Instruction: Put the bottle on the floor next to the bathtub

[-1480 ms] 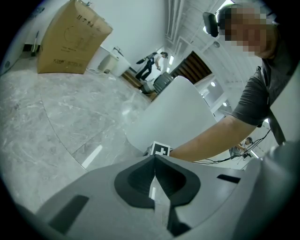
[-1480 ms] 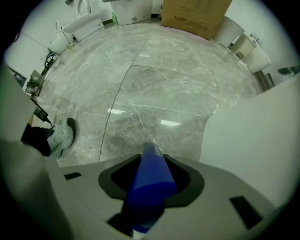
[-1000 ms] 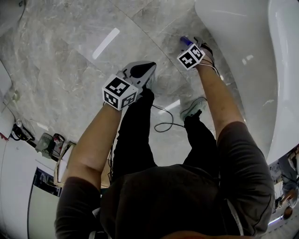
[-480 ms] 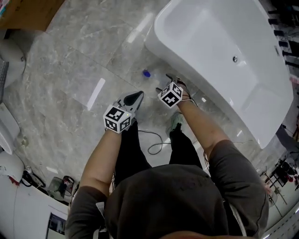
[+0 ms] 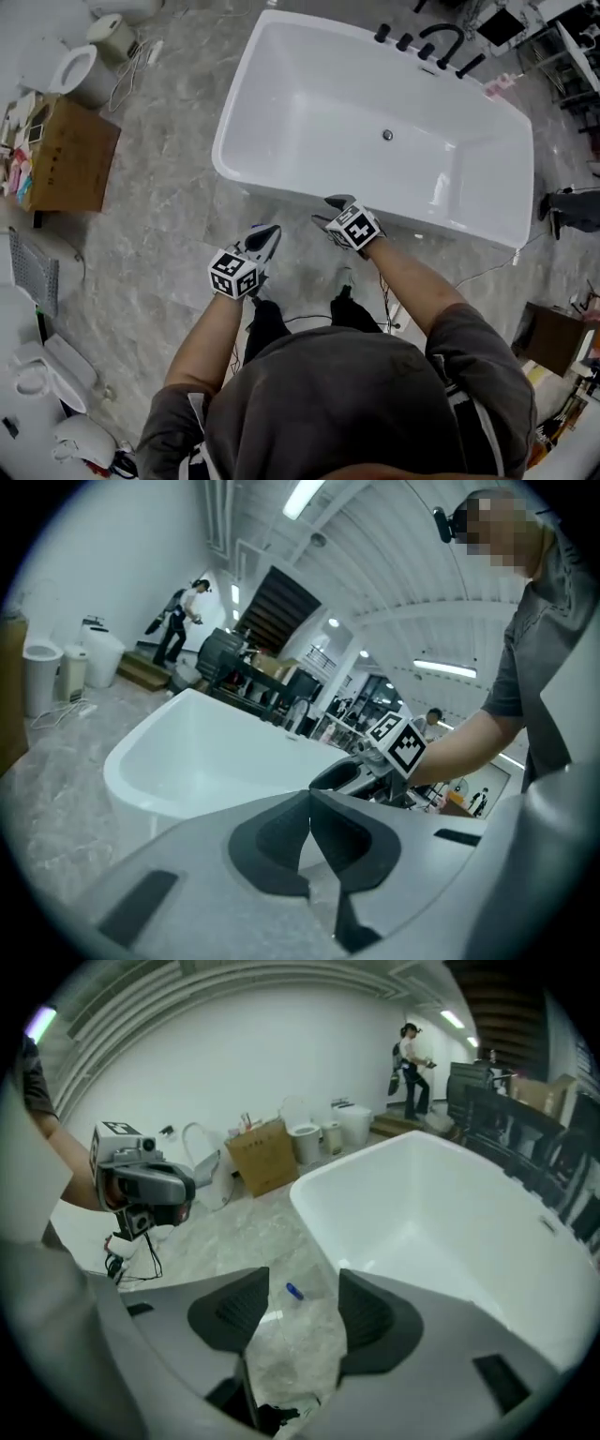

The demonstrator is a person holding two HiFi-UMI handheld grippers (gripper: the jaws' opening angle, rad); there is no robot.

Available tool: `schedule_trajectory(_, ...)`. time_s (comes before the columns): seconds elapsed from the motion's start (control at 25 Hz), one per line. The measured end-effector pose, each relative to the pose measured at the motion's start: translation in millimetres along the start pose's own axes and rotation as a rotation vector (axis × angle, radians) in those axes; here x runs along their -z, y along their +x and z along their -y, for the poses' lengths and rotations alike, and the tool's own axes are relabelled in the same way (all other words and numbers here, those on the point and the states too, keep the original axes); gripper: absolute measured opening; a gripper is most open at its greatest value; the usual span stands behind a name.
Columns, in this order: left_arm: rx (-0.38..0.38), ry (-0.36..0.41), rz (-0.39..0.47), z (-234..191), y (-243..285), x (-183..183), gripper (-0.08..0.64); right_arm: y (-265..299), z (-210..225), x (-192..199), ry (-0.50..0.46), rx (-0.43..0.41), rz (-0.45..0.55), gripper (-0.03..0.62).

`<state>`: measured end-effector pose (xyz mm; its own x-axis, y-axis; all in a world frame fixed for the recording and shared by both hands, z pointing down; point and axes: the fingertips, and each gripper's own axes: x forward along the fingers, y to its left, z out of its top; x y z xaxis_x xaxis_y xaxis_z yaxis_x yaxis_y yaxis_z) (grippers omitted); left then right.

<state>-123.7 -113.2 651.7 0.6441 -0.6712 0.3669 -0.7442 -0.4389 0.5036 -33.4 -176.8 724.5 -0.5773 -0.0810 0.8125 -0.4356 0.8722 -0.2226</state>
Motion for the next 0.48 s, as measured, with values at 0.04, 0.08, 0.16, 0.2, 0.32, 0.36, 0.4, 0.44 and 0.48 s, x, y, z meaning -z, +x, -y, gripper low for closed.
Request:
schedule_trajectory(0.04, 0.011, 0.021, -0.001, 18.4, 9.9, -16.3, 0.006, -31.8, 10.3, -2.4, 0.021, 0.013, 0.046, 0.22)
schedule_trajectory(0.08, 0.02, 0.041, 0.002, 37.0, 19.4, -33.0, 0.006, -64.0, 20.1, -4.9, 0.04, 0.025, 0.092, 0.208)
schedule_trajectory(0.16, 0.035, 0.076, 0.018, 77.1, 37.9, -65.8, 0.006, -130.5, 38.0, -9.1, 0.072, 0.047, 0.183, 0.183)
schedule_trajectory(0.2, 0.043, 0.095, 0.026, 98.1, 47.0, -81.0, 0.006, -163.8, 46.1, -10.8, 0.087, 0.058, 0.228, 0.168)
schedule_trajectory(0.32, 0.068, 0.17, 0.045, 158.2, 71.1, -124.1, 0.005, -257.3, 66.7, -16.9, 0.115, 0.1, 0.365, 0.126)
schedule_trajectory(0.36, 0.077, 0.192, 0.058, 177.1, 77.3, -138.5, 0.005, -285.7, 71.5, -18.6, 0.119, 0.114, 0.408, 0.114)
schedule_trajectory(0.4, 0.087, 0.211, 0.074, 195.6, 82.3, -153.2, 0.006, -312.5, 75.0, -19.6, 0.122, 0.128, 0.449, 0.1)
schedule_trajectory(0.44, 0.098, 0.229, 0.092, 213.4, 86.6, -167.8, 0.005, -337.8, 77.4, -19.8, 0.124, 0.14, 0.489, 0.091)
schedule_trajectory(0.48, 0.11, 0.25, 0.109, 230.5, 90.7, -182.0, 0.006, -361.8, 79.6, -19.3, 0.126, 0.153, 0.526, 0.08)
